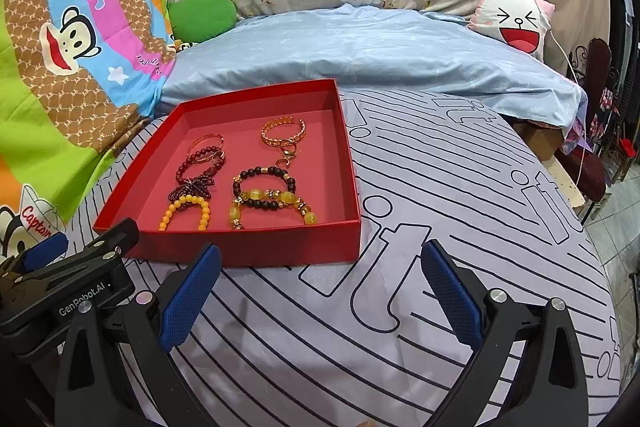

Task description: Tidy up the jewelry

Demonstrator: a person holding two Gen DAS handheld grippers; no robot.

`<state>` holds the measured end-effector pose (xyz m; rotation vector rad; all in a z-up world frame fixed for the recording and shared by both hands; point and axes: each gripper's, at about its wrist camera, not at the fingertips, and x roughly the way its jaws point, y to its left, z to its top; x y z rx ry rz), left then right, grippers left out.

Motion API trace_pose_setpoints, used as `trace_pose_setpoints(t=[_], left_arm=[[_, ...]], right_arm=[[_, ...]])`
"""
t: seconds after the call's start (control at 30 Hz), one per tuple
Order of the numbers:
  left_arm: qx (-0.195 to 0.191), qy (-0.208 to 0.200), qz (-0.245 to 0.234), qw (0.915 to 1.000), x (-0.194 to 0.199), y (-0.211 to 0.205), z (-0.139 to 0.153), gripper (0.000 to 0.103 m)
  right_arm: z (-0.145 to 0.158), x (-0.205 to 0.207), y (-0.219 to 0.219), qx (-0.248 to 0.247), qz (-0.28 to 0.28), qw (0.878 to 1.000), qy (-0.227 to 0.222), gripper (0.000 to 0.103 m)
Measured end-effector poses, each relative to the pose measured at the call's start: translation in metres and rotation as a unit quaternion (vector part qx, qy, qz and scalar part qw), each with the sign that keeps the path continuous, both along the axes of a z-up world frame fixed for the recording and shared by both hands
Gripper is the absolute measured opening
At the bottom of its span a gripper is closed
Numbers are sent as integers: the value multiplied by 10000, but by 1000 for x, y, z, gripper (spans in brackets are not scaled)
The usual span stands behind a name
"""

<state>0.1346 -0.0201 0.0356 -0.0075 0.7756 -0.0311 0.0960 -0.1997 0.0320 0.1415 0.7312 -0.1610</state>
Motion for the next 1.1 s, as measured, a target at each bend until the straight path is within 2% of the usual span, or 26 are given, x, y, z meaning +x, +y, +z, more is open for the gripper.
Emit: trace_pose_setpoints(t=[1.1], left_arm=[[-38,-29,40,10000,-1,-1,0,96]], right_arm=[[0,-1,0,-9,-8,10000,17,96]])
